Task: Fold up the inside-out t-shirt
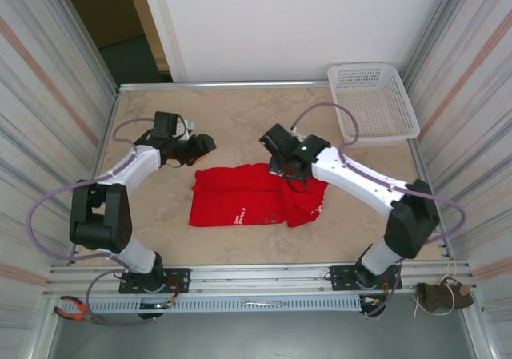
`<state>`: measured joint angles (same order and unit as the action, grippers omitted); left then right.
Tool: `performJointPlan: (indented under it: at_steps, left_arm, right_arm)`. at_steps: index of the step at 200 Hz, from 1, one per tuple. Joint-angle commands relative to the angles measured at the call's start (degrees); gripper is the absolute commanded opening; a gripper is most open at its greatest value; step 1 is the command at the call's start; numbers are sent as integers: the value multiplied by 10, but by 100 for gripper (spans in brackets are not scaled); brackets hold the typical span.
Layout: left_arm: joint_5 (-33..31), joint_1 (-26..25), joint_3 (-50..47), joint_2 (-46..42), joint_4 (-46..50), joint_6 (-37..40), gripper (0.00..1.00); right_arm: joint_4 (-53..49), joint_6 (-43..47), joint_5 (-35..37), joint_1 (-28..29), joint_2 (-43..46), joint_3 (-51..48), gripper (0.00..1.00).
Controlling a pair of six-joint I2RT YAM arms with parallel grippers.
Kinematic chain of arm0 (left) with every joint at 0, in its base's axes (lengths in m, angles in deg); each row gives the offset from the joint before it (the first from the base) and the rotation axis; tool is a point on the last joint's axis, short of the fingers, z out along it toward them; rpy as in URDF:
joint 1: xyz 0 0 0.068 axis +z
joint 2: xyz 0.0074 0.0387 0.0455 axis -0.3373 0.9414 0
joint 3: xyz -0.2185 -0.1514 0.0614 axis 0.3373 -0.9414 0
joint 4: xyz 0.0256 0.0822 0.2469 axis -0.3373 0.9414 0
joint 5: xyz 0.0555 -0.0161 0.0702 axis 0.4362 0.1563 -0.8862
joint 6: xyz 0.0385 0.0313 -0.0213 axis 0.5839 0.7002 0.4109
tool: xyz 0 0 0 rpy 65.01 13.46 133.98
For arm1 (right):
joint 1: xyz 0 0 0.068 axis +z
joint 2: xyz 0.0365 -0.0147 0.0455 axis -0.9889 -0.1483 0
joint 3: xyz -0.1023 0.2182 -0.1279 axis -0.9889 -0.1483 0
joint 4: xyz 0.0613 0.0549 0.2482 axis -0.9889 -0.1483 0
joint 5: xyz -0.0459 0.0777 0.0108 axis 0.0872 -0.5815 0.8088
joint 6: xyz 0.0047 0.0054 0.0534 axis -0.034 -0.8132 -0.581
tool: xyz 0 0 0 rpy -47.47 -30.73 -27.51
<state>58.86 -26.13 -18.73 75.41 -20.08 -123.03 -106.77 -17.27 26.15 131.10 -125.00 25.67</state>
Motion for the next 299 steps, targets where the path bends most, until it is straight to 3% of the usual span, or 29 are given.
performJointPlan:
  at_steps: [1,88,136,158,187,243,299]
  left_arm:
    - [38,25,-13,-34,7,18,57]
    - [74,104,-42,-44,-3,21,57]
    - [95,98,-109,-57,-26,-11,56]
    - [77,65,-161,-83,-66,-43,56]
    - [60,17,-167,-79,-70,-46,56]
    - [38,-25,-121,-67,-53,-43,57]
    - [14,-38,-122,-28,-51,-25,57]
  right_arm:
    - [-50,-42,34,27,-54,71,0]
    - [-114,-71,40,109,-205,299,0]
    - [-122,-60,60,117,-211,319,0]
    - [-120,-57,69,110,-197,305,0]
    - [-99,-28,72,73,-141,229,0]
    - [-60,2,72,-34,27,28,0]
    - [-70,58,72,-136,118,-18,0]
